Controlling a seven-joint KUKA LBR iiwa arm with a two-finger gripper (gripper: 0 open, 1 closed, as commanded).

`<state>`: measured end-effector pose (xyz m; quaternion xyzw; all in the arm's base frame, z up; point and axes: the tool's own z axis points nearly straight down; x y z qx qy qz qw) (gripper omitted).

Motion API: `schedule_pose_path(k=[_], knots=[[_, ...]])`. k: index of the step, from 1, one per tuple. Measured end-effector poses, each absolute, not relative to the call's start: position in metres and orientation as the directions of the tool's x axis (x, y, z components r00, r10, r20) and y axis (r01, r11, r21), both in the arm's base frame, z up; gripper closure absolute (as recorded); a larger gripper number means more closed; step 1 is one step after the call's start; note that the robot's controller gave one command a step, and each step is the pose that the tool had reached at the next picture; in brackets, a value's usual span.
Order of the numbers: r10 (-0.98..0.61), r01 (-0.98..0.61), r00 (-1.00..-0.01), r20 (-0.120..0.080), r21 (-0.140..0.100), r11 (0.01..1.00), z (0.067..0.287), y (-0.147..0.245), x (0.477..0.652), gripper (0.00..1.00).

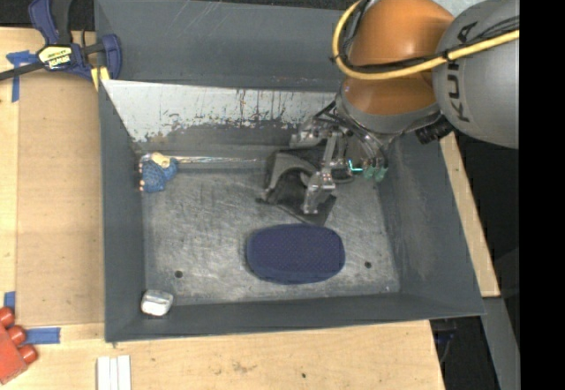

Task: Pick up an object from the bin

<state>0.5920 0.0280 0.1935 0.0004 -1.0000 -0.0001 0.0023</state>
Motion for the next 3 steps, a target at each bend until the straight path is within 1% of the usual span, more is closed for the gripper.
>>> schedule_pose_path(k=[1,2,3], knots=[[-0.233,-0.233,-0.972,-0.016,-0.004,0.973,0.131,-0.014,0.628,0.00],[-0.320,-0.320,-0.947,-0.011,-0.003,0.947,0.111,-0.017,0.627,0.00],[-0.356,-0.356,-0.934,-0.007,-0.004,0.934,0.120,-0.052,0.626,0.00]])
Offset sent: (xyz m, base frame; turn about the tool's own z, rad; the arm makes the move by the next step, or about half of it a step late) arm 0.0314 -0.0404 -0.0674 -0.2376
